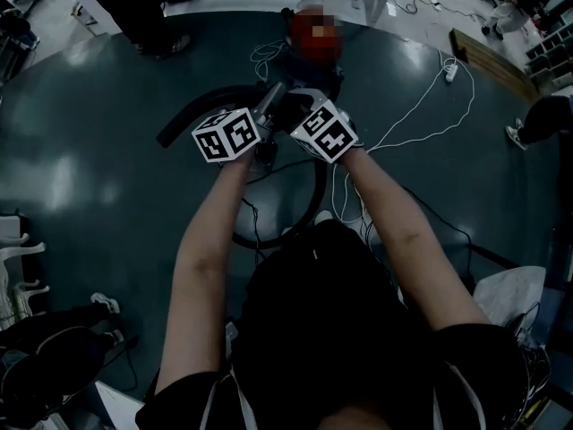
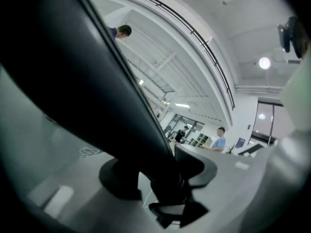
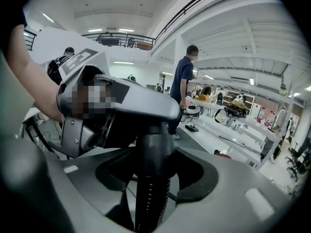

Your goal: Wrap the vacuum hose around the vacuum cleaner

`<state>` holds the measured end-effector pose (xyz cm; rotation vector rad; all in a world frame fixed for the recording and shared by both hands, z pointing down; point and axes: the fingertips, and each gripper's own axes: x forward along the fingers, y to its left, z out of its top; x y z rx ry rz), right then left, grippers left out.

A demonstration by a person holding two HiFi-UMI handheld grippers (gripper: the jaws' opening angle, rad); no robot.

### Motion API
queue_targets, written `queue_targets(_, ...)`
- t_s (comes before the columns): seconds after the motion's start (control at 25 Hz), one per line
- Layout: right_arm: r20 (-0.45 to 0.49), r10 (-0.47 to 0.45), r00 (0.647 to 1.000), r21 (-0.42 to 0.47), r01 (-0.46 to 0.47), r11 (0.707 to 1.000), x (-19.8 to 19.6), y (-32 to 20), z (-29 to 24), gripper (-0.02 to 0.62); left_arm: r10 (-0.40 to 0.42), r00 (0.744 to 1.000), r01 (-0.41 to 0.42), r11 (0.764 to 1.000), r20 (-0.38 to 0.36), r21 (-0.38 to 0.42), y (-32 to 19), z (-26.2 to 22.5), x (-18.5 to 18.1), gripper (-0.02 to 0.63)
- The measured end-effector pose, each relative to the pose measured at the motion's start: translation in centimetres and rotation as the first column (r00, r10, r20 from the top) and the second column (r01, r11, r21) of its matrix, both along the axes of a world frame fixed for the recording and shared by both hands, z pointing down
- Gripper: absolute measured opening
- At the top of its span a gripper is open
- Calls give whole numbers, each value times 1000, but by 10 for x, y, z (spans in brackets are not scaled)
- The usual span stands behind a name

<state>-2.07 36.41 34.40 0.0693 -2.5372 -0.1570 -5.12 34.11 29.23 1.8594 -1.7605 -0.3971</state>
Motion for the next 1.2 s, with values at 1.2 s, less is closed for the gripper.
queue_targets(1.2,-8,199,980,-20,-199,980,44,-189,38,164,-81,993,91,990,-87,111,-157,-89,-22,160)
